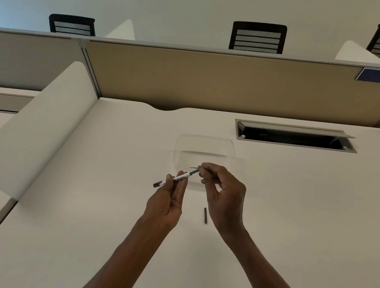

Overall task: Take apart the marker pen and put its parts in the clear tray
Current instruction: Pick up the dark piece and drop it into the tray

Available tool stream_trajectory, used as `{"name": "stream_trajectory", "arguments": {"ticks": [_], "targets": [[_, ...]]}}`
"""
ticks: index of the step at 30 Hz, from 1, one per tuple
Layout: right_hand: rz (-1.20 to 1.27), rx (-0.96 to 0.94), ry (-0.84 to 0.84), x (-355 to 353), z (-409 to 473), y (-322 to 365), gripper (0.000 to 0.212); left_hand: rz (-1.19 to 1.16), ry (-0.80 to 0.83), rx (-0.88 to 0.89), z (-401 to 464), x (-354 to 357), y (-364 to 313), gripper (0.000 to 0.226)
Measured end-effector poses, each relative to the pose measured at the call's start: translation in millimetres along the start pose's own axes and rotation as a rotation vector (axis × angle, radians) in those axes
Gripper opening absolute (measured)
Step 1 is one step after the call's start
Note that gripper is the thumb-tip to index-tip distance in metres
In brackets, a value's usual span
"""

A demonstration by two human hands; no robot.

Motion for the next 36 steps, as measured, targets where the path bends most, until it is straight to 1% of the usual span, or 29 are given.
{"name": "stream_trajectory", "arguments": {"ticks": [5,8,13,15,24,26,30,32,36], "targets": [[-0.039,-0.041,0.069,5,3,-2,0.008,0.011,0.032,-0.015,0,5,0,0.019],[-0.018,-0.045,0.113,6,3,-5,0.007,0.013,0.04,-0.028,1,5,0,0.02],[0.046,0.044,0.165,11,1,-9,0.022,0.024,0.038,-0.055,3,5,0,0.019],[0.046,0.059,0.166,13,-1,-11,0.024,0.02,0.045,-0.065,4,5,0,0.02],[0.034,0.194,0.143,12,-12,-34,0.012,-0.055,0.002,-0.072,9,-10,-4,0.019],[0.03,0.263,0.138,10,-16,-46,0.01,-0.077,-0.011,-0.071,9,-15,-5,0.017],[0.06,0.519,0.131,4,-29,-79,0.01,-0.085,-0.029,-0.065,10,-24,-7,0.018],[0.002,0.569,0.156,2,-36,-94,0.012,-0.083,-0.038,-0.054,11,-27,-9,0.018],[-0.146,0.637,0.284,5,-48,-116,0.008,-0.068,-0.047,-0.039,14,-28,-11,0.019]]}}
Point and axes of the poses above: each hand's wrist, its own z-axis towards the middle knuckle, its own x-axis out of the palm, y = z × x, the point moved 2 cm from there along z, towards the middle knuckle, and after that the axes turned 5 degrees about y, right-handed, at the moved point
